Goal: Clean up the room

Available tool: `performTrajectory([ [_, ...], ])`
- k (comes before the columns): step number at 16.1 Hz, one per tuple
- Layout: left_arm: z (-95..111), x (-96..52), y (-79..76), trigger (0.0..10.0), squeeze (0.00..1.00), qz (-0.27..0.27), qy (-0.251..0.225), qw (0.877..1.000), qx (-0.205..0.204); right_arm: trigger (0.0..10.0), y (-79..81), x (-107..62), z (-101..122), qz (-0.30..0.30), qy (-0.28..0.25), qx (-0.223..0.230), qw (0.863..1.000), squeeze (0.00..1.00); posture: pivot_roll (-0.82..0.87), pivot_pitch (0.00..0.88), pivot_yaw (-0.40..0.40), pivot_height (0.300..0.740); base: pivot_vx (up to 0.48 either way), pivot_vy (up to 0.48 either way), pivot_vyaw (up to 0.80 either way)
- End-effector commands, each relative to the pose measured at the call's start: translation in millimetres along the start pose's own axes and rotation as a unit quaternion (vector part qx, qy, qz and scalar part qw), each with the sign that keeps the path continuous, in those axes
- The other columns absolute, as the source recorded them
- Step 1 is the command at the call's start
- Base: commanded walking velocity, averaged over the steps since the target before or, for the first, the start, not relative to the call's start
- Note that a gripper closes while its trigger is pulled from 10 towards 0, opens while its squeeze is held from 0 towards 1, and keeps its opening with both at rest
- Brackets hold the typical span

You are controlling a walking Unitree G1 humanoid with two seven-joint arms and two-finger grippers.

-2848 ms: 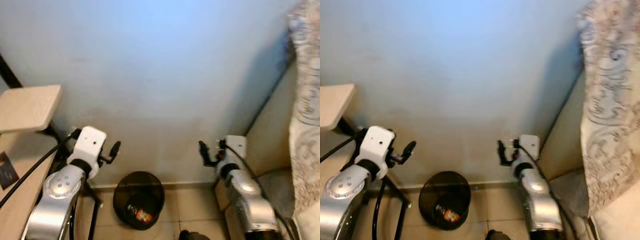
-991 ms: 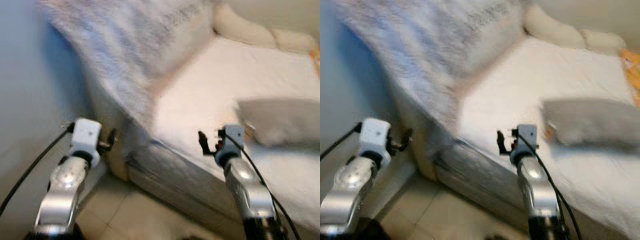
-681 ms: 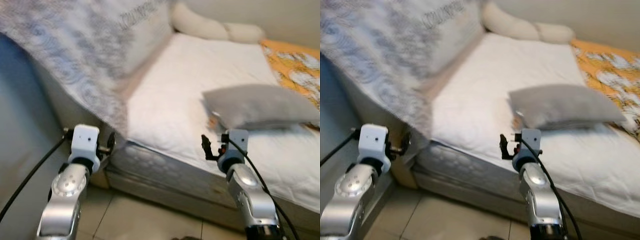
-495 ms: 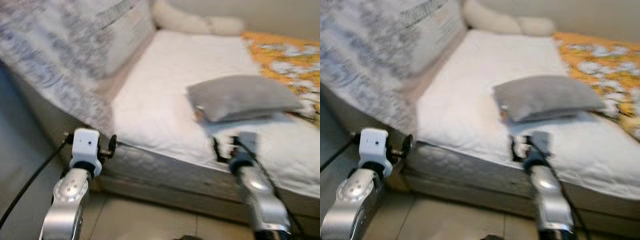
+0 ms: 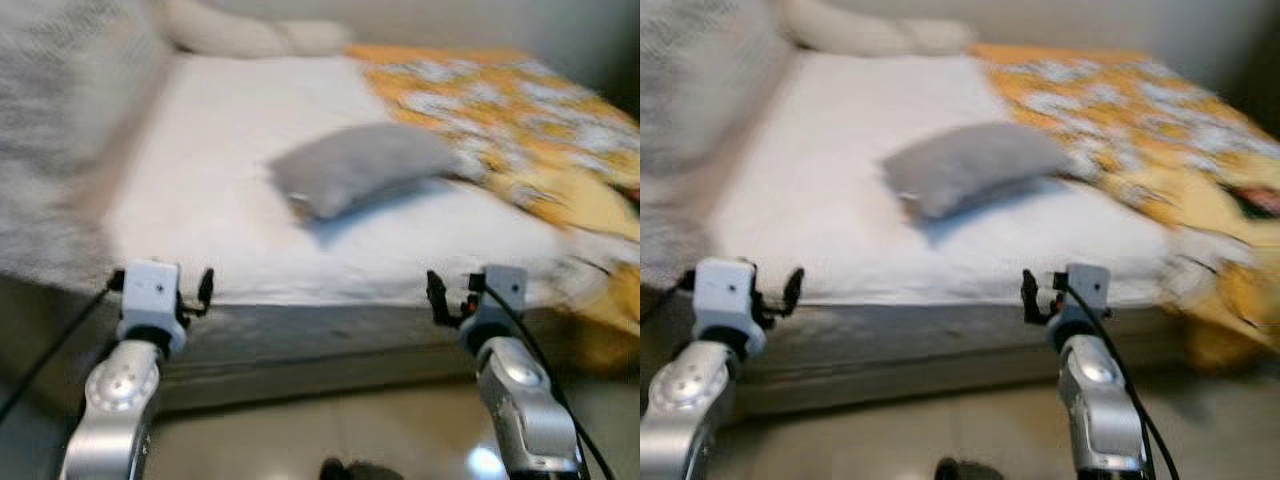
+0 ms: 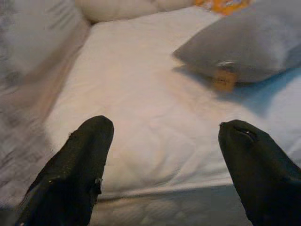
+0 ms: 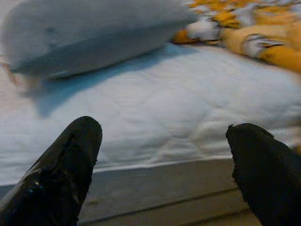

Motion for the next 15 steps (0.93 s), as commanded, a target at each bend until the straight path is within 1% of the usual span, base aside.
performTrajectory([
  [1, 10, 2.9, -5.2, 10.0, 0.0, -0.012, -0.02, 1.0, -0.007, 10.0, 9.2, 4.2, 12, 0.029, -0.019, -0.024, 0.999, 1.0, 0.06, 0.0, -0.039, 0.74, 0.0, 0.0, -0.5],
  [2, 11, 3.7, -5.5, 10.0, 0.0, -0.013, -0.022, 1.0, -0.007, 10.0, 12.7, 5.0, 13, 0.04, -0.022, -0.035, 0.998, 0.66, 0.06, 0.0, -0.038, 0.74, 0.0, 0.0, 0.0],
  [3, 13, 7.2, -6.9, 10.0, 0.0, -0.016, -0.024, 1.0, -0.01, 10.0, 16.6, 8.2, 18, 0.052, -0.031, -0.052, 0.997, 0.0, 0.06, 0.0, -0.033, 0.74, 0.244, 0.0, 0.0],
  [8, 19, 18.1, -8.8, 10.0, 0.0, -0.022, -0.03, 0.999, -0.014, 10.0, 21.6, 18.4, 28, 0.063, -0.036, -0.055, 0.996, 0.0, 0.06, 0.0, -0.033, 0.74, 0.253, 0.0, 0.0],
  [12, 21, 23.3, -9.3, 10.0, 0.0, -0.025, -0.031, 0.999, -0.015, 10.0, 24.4, 22.6, 30, 0.068, -0.037, -0.059, 0.995, 0.0, 0.05, 0.0, -0.027, 0.74, 0.299, 0.0, 0.0],
  [15, 20, 25.1, -9.2, 10.0, 0.0, -0.03, -0.03, 0.999, -0.011, 10.0, 25.7, 24.7, 30, 0.067, -0.035, -0.053, 0.996, 0.0, 0.05, 0.0, -0.025, 0.74, 0.317, 0.0, 0.0],
])
Point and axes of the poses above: a point about 5 cm out from each wrist's last joint towards the gripper, its own x axis pointing out of the wrist towards the gripper, its own z axis along the axis of the wrist's last joint, y = z × x, the point moved 3 cm from there along x, pointing out of the wrist towards the gripper, and after that the axes turned 3 degrees about x, right-handed, at the moved point
